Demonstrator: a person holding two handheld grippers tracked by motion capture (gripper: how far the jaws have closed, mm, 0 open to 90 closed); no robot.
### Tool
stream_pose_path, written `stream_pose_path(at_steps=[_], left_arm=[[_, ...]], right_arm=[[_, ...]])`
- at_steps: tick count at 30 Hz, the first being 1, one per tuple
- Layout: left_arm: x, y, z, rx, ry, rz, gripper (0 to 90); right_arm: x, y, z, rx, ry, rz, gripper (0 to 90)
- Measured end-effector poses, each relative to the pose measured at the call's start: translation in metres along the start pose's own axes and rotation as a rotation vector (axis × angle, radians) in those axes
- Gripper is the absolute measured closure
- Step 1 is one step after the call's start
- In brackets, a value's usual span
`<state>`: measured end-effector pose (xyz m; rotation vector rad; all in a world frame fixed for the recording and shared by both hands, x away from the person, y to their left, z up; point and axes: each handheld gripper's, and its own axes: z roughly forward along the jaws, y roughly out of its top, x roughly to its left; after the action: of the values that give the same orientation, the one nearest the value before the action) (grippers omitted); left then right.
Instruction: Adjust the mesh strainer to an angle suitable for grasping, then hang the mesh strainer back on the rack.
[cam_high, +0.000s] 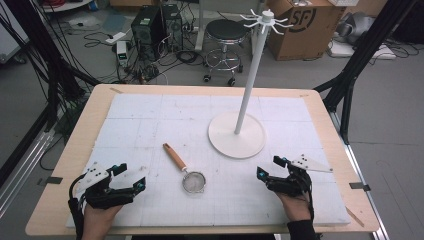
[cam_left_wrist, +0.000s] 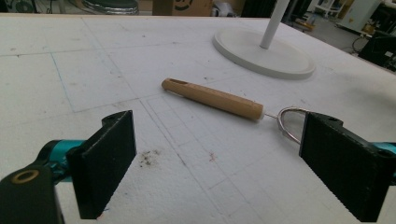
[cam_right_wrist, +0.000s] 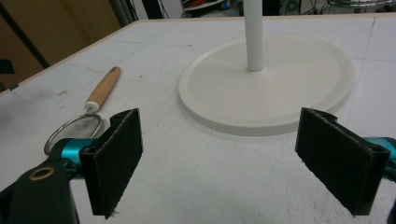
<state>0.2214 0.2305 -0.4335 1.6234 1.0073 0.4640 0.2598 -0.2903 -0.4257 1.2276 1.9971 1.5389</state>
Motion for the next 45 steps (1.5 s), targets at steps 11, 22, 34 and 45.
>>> stream_pose_path(at_steps=[11,22,34,45], left_arm=[[0.000,0.000,0.000,-0.003,-0.002,0.005,11.7],[0.000,0.000,0.000,0.002,0.005,0.004,11.7],[0.000,0.000,-0.002,0.001,0.004,0.007,11.7],[0.000,0.000,-0.002,-0.007,0.000,0.003,11.7]], right_arm=[[0.008,0.004,0.004,0.002,0.001,-0.025,14.7],[0.026,0.015,0.013,0.013,0.048,-0.044,14.7],[0.068,0.041,0.049,0.069,0.134,-0.077,14.9],[0.079,0.043,0.073,0.125,0.159,-0.048,15.2]])
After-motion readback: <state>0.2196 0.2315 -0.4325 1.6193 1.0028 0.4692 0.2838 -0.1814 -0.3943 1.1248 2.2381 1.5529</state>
